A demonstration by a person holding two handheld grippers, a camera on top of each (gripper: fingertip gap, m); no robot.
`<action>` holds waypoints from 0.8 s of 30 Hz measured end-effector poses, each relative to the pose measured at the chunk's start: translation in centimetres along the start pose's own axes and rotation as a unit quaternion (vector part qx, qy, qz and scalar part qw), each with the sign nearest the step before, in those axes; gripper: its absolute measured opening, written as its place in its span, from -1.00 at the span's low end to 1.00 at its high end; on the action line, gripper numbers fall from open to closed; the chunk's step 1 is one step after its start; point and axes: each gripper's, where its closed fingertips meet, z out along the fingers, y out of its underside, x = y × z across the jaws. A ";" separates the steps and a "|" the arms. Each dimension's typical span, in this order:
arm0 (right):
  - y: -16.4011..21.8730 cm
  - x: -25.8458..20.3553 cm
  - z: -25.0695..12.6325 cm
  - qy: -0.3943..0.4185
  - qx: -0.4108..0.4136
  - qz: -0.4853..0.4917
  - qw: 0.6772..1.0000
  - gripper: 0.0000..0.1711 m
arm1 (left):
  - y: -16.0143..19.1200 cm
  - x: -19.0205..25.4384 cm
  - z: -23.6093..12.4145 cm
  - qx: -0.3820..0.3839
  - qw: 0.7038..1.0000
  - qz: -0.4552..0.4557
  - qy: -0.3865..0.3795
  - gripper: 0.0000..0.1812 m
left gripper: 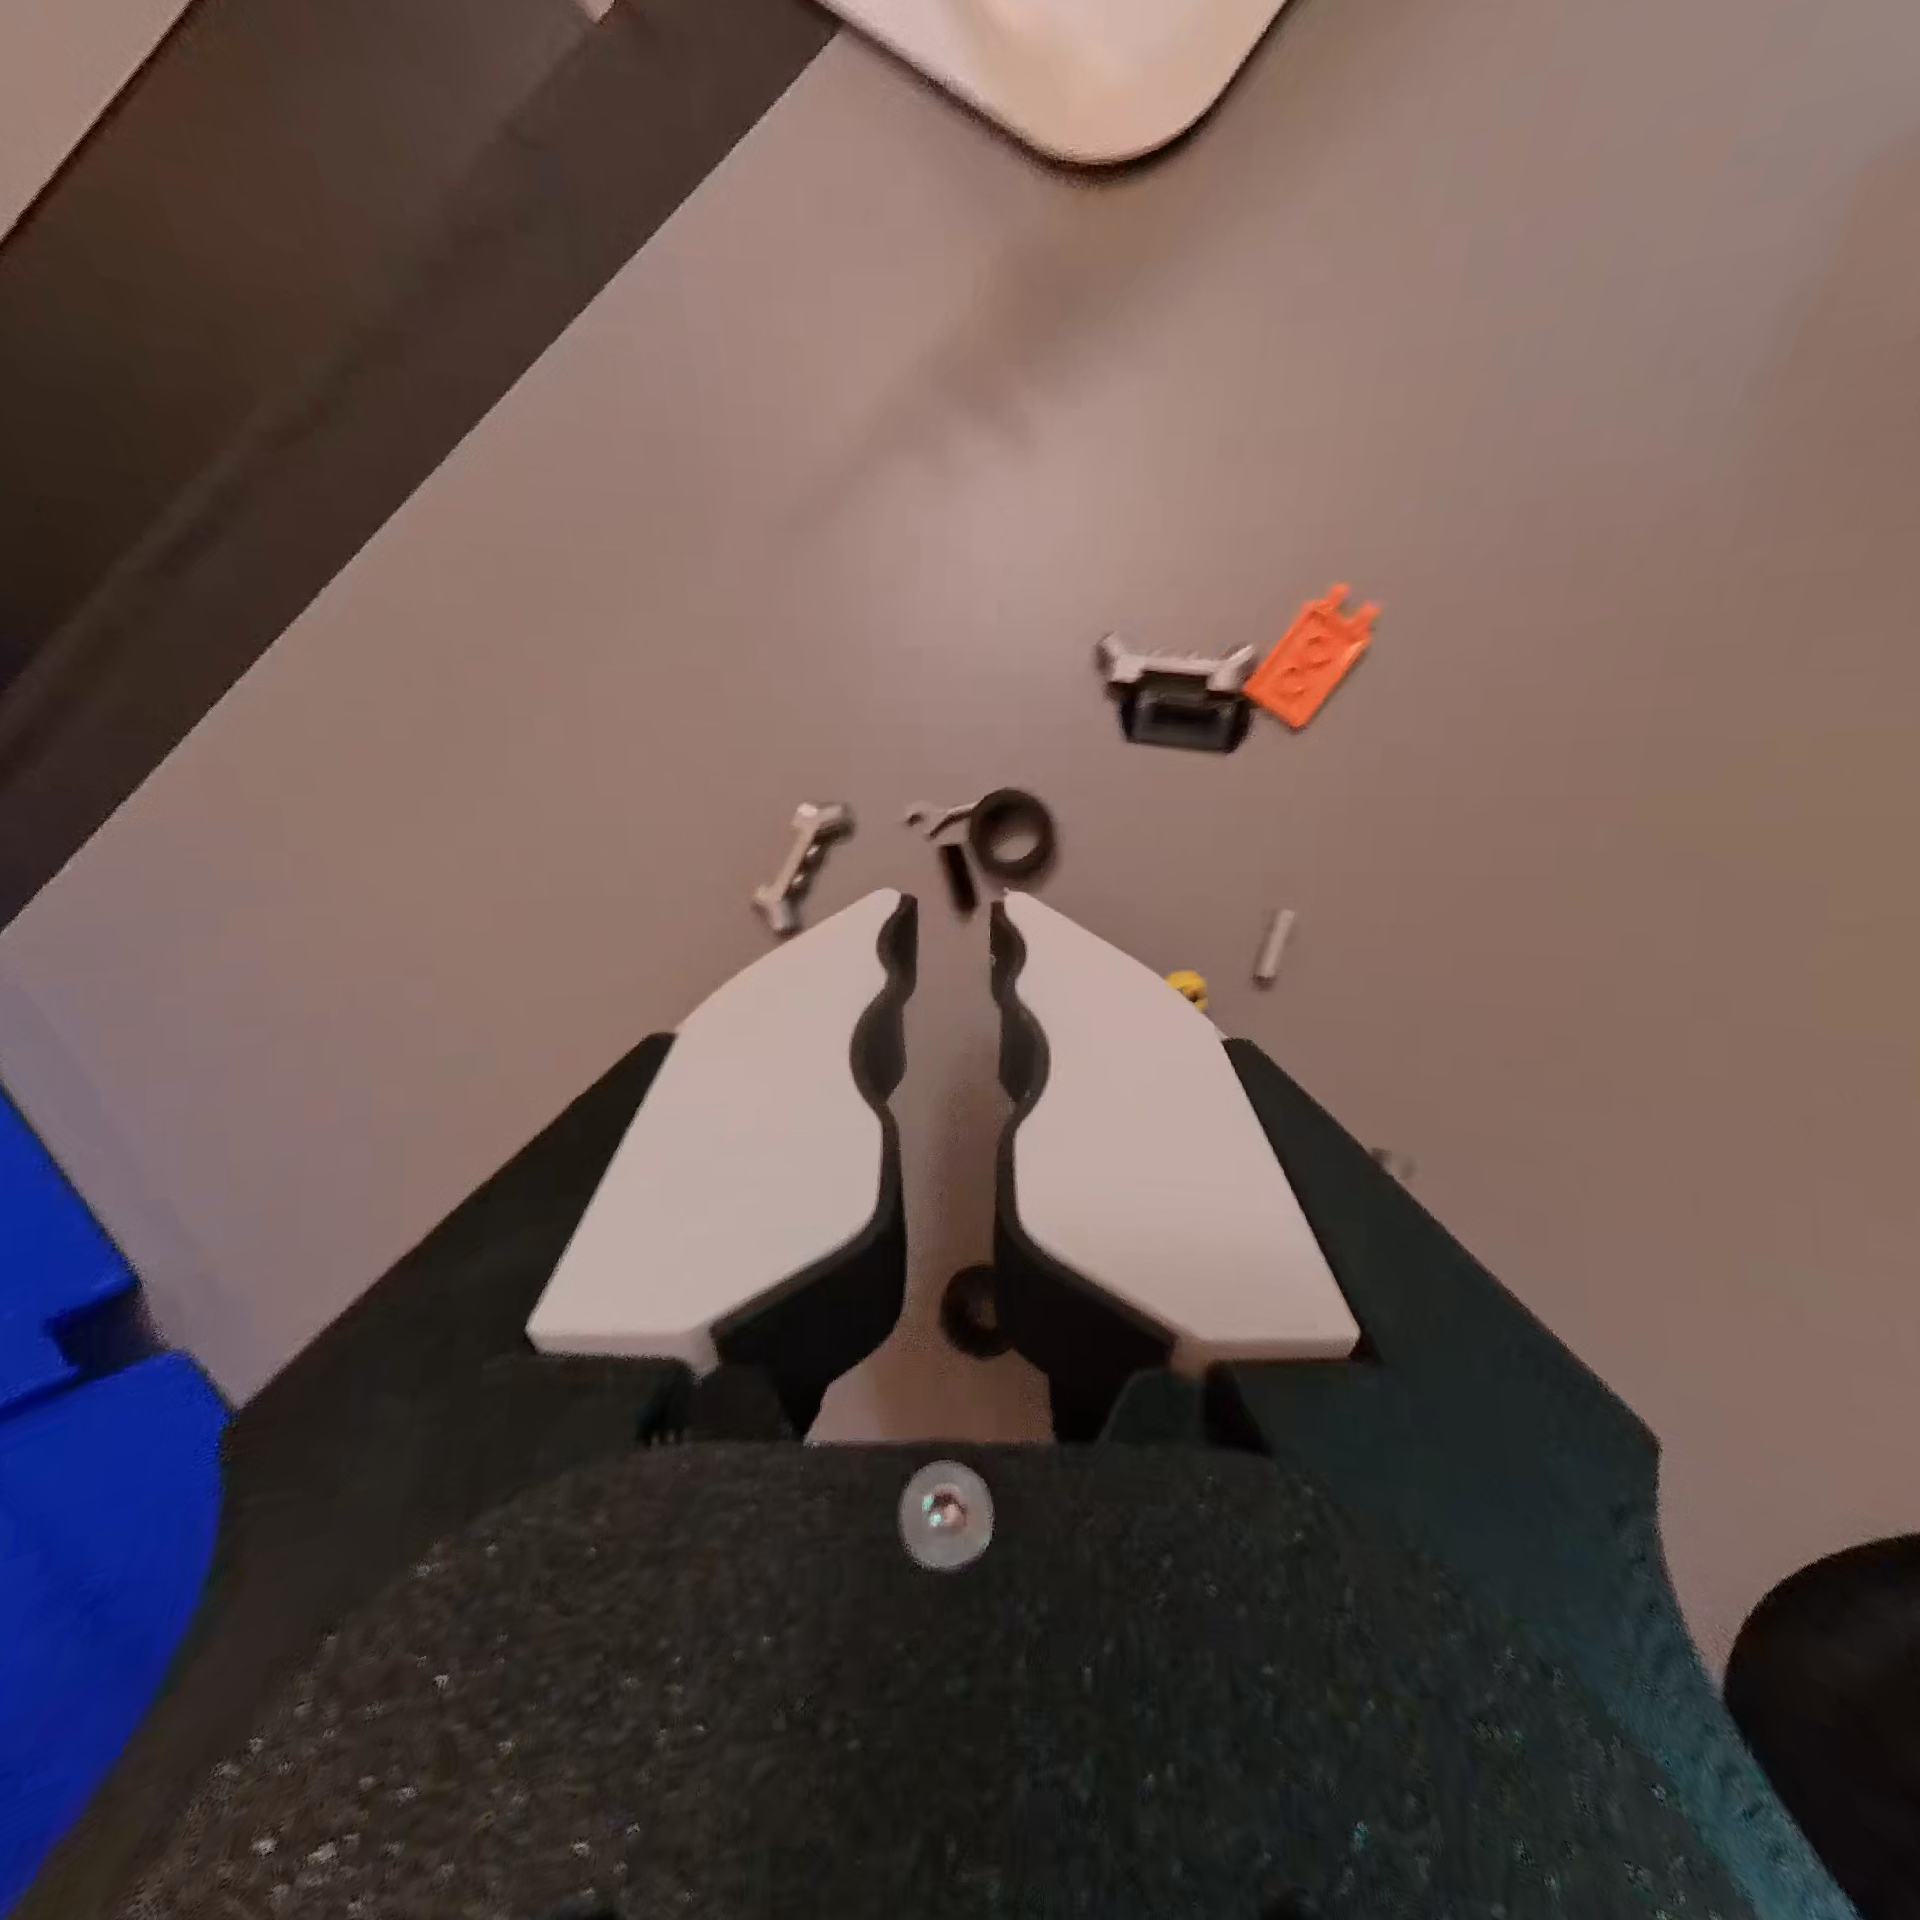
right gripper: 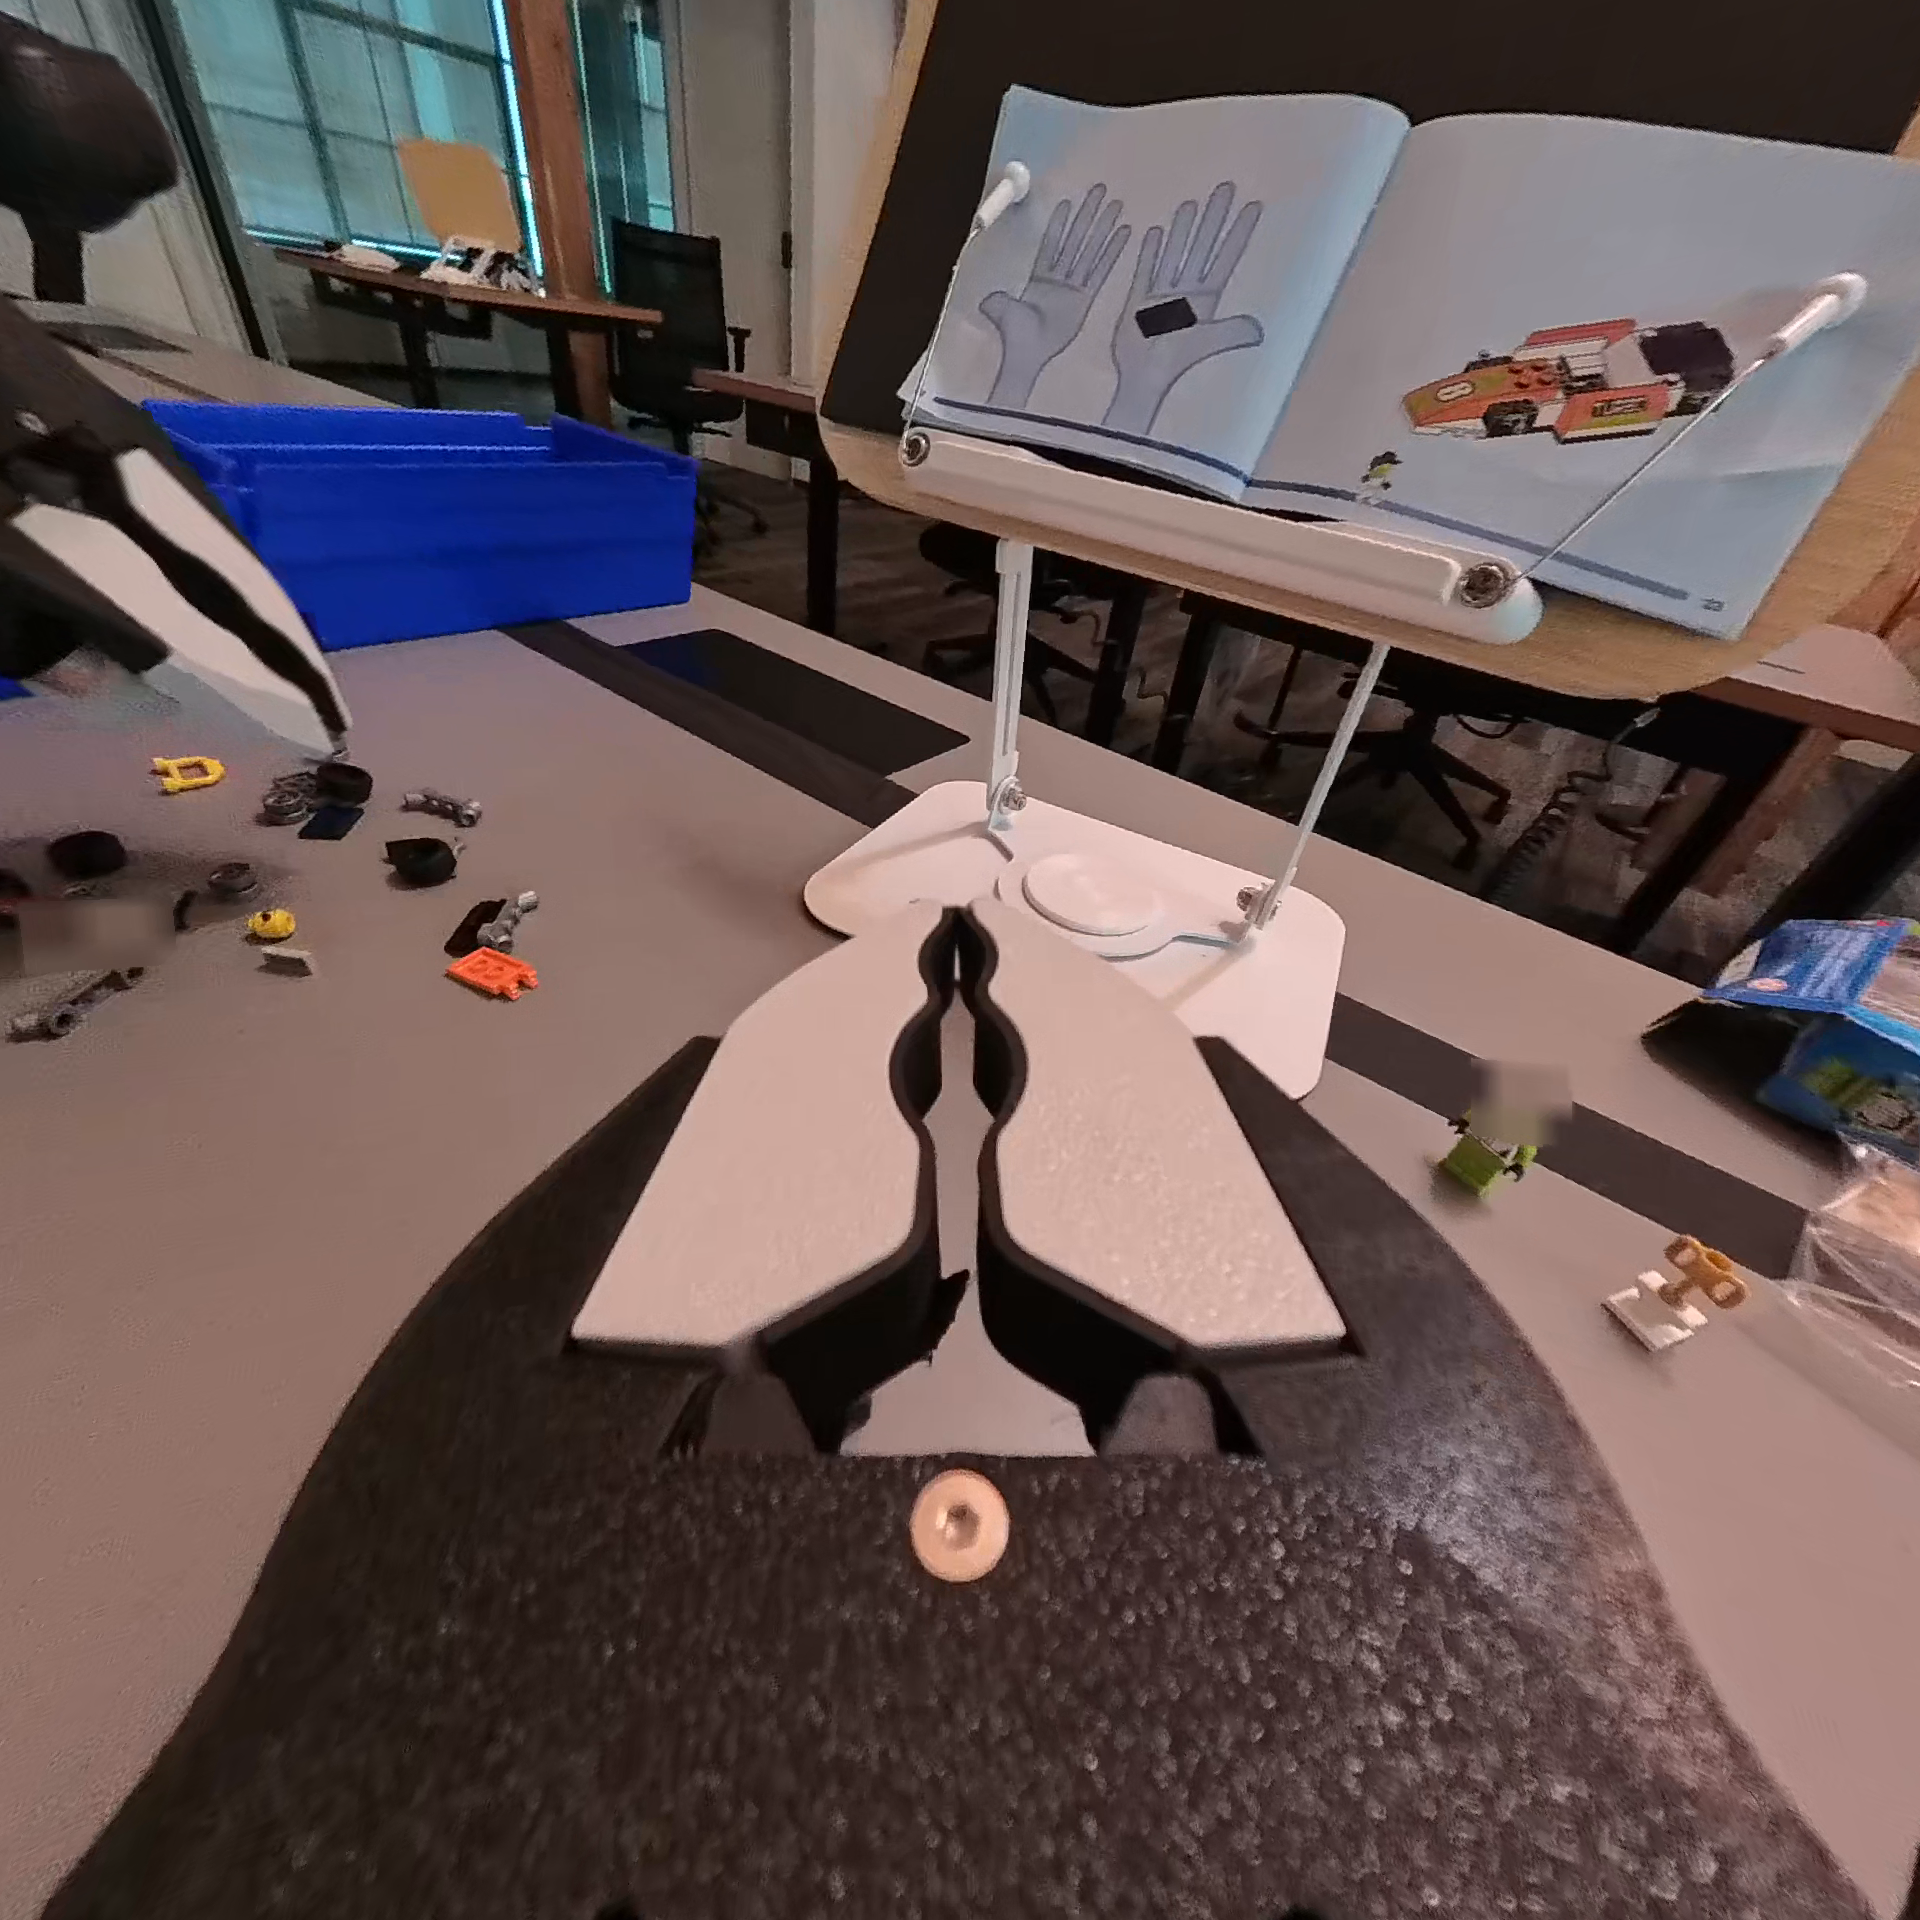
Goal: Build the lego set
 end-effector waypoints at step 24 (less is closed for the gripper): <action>2.2 0.5 0.4 -0.015 -0.041 0.028 0.999 -1.00 | 6.1 -2.1 3.3 -0.190 0.978 0.026 0.081 -0.74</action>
